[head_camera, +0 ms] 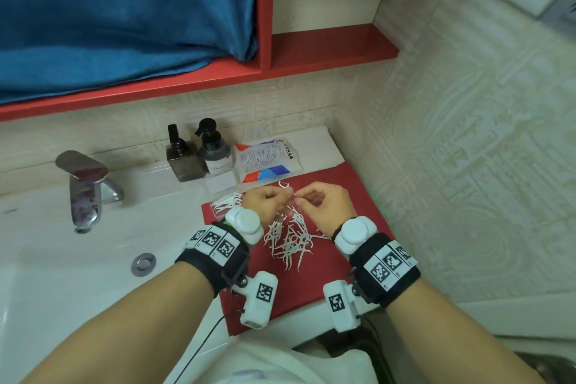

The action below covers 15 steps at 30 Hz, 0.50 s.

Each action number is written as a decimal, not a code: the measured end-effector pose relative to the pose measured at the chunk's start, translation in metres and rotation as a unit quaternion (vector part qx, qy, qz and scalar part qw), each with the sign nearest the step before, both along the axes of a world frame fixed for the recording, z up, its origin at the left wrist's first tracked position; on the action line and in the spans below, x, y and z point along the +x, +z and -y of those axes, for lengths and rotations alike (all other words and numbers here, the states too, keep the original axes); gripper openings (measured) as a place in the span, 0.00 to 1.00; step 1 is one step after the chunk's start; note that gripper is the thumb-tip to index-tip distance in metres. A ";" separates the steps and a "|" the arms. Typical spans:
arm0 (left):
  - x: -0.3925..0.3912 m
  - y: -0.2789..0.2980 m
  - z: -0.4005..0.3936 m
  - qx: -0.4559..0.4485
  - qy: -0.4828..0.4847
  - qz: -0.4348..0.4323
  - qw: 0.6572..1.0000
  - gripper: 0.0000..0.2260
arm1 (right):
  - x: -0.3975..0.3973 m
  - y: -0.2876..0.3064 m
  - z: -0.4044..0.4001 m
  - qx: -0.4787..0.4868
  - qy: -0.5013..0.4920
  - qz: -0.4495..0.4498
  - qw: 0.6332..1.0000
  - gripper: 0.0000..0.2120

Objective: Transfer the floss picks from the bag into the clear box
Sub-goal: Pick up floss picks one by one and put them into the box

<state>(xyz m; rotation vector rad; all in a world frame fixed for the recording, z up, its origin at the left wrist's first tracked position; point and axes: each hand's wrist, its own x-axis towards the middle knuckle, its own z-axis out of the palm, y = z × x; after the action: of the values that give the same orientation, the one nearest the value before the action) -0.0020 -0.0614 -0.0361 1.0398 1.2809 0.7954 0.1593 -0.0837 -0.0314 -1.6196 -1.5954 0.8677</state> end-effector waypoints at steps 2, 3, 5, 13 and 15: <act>-0.003 0.001 0.001 0.010 0.015 -0.003 1.000 0.06 | -0.003 0.001 0.000 -0.007 0.018 -0.003 1.000 0.05; -0.004 0.002 0.001 0.011 0.019 -0.008 1.000 0.05 | -0.004 0.001 0.000 -0.016 0.028 -0.004 0.999 0.06; -0.005 0.003 0.001 0.006 0.023 -0.026 0.999 0.04 | -0.006 0.001 0.001 -0.038 0.043 -0.003 0.998 0.07; -0.005 0.000 0.003 -0.002 0.042 -0.043 0.998 0.04 | 0.018 -0.010 -0.001 -0.091 0.039 0.178 0.979 0.07; -0.003 0.000 0.004 -0.006 0.032 -0.044 0.999 0.04 | 0.029 -0.019 -0.003 -0.125 0.015 0.212 0.969 0.10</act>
<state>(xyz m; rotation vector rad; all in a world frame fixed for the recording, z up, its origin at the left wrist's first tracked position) -0.0049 -0.0655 -0.0362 1.0376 1.3975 0.7964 0.1883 -0.0811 -0.0508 -2.0723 -1.8587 0.7987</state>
